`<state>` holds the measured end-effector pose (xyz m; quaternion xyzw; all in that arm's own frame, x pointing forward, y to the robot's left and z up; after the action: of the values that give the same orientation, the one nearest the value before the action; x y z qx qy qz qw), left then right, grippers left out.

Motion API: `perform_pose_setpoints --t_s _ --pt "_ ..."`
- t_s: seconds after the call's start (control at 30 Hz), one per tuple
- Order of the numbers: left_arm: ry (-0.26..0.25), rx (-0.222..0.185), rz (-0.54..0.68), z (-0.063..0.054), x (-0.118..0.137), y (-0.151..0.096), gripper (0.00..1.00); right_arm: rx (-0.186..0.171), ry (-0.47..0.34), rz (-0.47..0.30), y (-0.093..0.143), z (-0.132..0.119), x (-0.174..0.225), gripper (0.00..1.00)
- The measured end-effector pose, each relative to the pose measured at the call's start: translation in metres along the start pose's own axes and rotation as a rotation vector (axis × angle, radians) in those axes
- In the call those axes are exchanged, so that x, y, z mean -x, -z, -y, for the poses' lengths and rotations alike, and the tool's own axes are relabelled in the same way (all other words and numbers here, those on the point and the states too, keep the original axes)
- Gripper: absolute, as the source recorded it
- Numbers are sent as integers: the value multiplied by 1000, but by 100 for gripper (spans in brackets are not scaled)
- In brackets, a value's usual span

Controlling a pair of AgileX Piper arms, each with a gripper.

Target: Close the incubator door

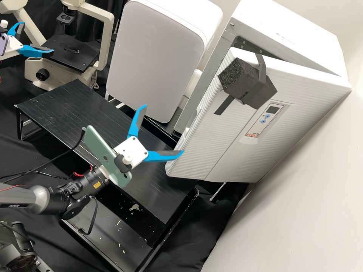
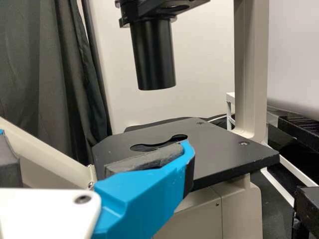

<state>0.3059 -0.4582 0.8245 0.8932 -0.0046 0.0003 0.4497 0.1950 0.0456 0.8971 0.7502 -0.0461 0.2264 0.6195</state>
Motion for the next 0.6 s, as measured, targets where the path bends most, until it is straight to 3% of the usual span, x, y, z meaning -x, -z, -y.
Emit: perform_pose_setpoints --t_s 0.1,0.37,0.6 --pt "0 0 0 0 0 0 100 8 45 -30 6 10 -1 100" --pt "0 0 0 0 0 0 100 112 90 -81 16 22 -5 100" --pt "0 0 0 0 0 0 100 125 62 -25 5 23 -7 100"
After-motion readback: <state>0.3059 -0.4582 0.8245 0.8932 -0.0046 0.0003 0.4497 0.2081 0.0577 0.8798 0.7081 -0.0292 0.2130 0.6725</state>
